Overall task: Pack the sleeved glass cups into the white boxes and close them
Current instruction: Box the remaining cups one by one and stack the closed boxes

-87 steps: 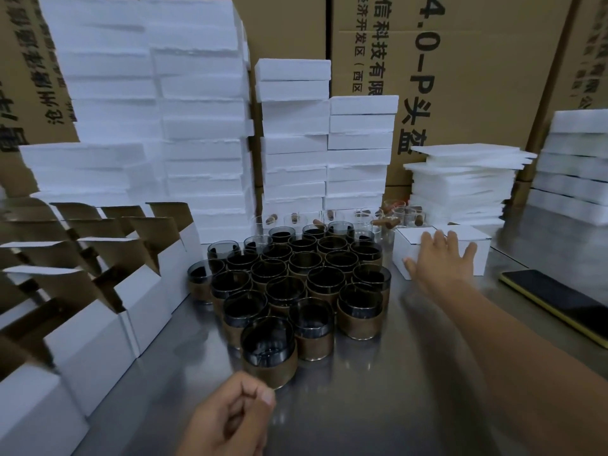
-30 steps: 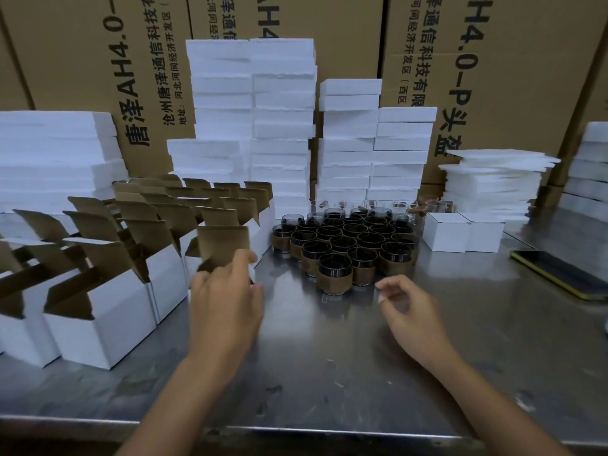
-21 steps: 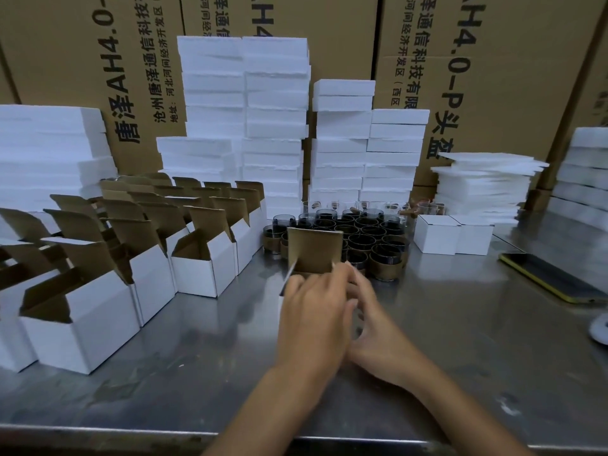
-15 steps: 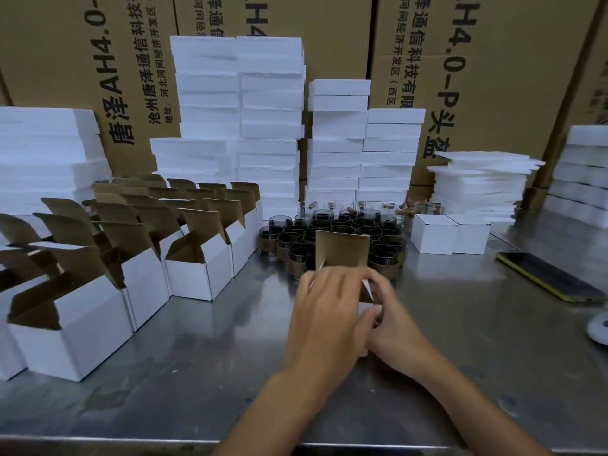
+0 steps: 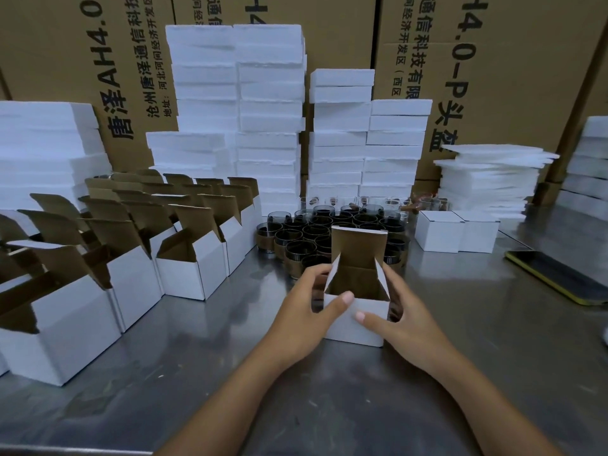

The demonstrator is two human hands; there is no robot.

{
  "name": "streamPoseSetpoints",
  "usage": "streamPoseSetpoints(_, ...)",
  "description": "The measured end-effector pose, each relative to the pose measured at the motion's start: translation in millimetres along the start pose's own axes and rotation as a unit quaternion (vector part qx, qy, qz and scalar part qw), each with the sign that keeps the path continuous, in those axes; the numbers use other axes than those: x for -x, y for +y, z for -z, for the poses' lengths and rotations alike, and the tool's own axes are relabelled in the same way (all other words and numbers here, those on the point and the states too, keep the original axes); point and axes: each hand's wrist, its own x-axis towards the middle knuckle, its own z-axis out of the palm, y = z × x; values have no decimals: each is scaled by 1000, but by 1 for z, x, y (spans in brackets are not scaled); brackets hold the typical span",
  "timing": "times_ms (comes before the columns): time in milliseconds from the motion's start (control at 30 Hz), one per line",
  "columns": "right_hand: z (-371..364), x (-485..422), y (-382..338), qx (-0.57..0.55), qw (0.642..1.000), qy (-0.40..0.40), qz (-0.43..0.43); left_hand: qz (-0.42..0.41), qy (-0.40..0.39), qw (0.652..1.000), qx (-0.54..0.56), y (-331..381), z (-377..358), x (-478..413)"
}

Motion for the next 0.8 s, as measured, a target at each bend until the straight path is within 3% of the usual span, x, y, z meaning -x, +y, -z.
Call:
streamPoseSetpoints(100, 5, -4, 3, 8, 1000, 24, -15, 14, 60, 998, -7, -4, 2, -13)
streamPoseSetpoints(200, 8, -7, 5, 11, 999, 35, -35, 17, 155, 982, -108, -14, 8, -29)
streamPoseSetpoints(300, 10, -9, 9, 17, 998, 37, -46, 30, 137, 962, -233, -30, 13, -33)
streamPoseSetpoints(367, 10, -11, 11, 25, 998, 37, -52, 41, 106, 959, -258, -40, 13, -32)
streamPoseSetpoints(567, 10, -12, 14, 25, 996, 60, -66, 17, 108, 966, -235, -42, 21, -32)
streamPoseSetpoints(700, 9, -11, 12, 33, 995, 66, -64, 22, 65, 987, -149, -39, 27, -27)
streamPoseSetpoints(800, 6, -5, 9, 51, 992, 108, -30, 11, 106, 991, -77, -34, 28, -23)
